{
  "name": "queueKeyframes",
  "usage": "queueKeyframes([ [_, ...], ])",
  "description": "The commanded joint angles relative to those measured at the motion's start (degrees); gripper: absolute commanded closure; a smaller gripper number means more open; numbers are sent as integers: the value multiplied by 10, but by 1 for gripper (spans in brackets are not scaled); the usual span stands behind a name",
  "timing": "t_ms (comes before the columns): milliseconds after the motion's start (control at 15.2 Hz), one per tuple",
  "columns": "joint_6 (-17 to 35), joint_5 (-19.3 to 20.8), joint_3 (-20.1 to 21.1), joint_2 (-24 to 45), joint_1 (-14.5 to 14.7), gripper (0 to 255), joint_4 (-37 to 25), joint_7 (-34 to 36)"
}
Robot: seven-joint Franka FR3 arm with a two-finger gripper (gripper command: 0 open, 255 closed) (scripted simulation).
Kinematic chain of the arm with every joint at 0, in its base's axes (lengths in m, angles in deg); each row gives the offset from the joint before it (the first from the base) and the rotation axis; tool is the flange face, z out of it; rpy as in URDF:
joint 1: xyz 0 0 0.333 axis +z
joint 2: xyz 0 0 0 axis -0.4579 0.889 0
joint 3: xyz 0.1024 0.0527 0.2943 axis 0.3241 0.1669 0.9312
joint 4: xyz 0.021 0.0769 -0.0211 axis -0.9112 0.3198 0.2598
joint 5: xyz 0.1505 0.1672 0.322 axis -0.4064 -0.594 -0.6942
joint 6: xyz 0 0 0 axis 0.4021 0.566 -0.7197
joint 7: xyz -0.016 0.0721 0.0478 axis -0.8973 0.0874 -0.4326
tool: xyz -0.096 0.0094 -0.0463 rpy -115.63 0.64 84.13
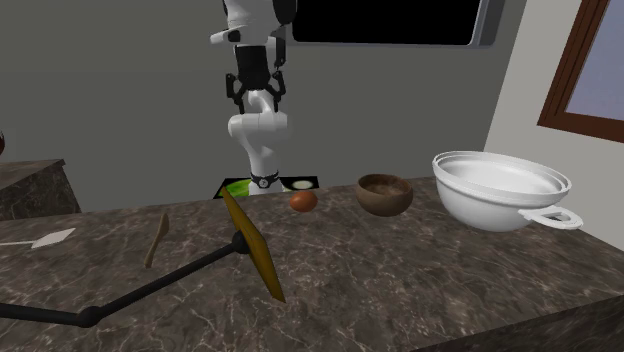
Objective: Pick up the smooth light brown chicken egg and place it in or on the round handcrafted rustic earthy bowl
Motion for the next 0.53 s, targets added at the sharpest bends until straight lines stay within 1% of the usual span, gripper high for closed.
queueKeyframes([
  [0, 0, 0, 0, 0, 0, 0, 0, 0],
  [264, 44, -27, 69, -11, -19, 0, 61, 130],
  [462, 79, -49, 123, -5, -32, 0, 94, 228],
])
